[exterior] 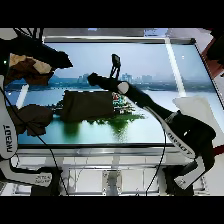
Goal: Fold the shirts.
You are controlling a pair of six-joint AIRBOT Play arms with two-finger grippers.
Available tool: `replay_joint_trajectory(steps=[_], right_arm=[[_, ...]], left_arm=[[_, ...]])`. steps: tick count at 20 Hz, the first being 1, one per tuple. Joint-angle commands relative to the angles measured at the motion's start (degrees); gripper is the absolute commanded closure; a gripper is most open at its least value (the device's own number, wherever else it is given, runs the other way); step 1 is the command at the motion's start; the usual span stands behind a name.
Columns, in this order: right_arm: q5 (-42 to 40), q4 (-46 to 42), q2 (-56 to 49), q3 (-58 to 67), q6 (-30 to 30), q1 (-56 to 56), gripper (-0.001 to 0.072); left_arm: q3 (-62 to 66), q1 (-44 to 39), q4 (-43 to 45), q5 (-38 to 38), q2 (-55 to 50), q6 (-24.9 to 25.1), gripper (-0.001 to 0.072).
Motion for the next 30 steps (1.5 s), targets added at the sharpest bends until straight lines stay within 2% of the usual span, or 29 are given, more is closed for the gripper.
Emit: replay_joint_trajectory(steps=[1,3,5,8,12,15,19,20,21,22,24,25,26,30], right_arm=[[23.8,-10.6,-0.3,-0.1,7.0,-11.5,0.0205],[29.9,-11.0,-1.0,-2.3,9.6,-16.1,0.0202],[31.7,-6.7,-2.4,-4.9,8.8,-18.8,0.0199],[32.3,4.2,-6.5,-6.1,0.8,-18.9,0.0091],[30.3,19.6,-11.6,-6.1,-8.0,-15.4,0.0092],[28.8,22.6,-13.1,-6.1,-9.2,-12.5,0.0092],[30.8,26.6,-15.4,-4.0,-10.1,-10.0,0.0106],[31.4,26.5,-15.8,-2.9,-10.2,-9.6,0.014],[31.5,26.5,-15.8,-2.2,-10.4,-9.2,0.0246],[32.0,27.0,-15.8,-1.3,-11.8,-9.0,0.0384],[32.9,28.5,-15.8,0.7,-13.1,-9.0,0.0459],[33.0,28.7,-15.8,1.8,-13.2,-9.2,0.0636],[33.0,28.7,-15.8,2.7,-13.3,-9.5,0.0683],[34.1,28.7,-15.2,6.8,-14.2,-13.1,0.0685]], left_arm=[[-0.1,0.0,4.4,1.1,0.0,0.1,0.0574],[-0.1,0.0,4.7,3.3,0.0,0.1,0.0574],[-0.1,0.0,4.7,4.7,0.0,0.1,0.0574],[-0.1,0.0,4.7,6.0,0.0,0.1,0.0574],[-0.1,0.0,4.8,6.3,0.0,0.1,0.0574],[-0.1,0.0,4.8,6.3,0.0,0.1,0.0574],[-0.1,0.0,4.8,6.3,0.0,0.1,0.0574],[-0.1,0.0,4.8,6.3,0.0,0.1,0.0574],[-0.1,0.0,4.8,6.1,0.0,0.1,0.0574],[-0.1,0.0,4.8,5.9,0.0,0.1,0.0574],[-0.1,0.0,4.8,5.6,0.0,0.1,0.0574],[-0.1,0.0,4.8,5.6,0.0,0.1,0.0574],[-0.1,0.0,4.8,5.4,0.0,0.1,0.0574],[-0.1,0.0,7.0,5.1,0.0,0.1,0.0574]])
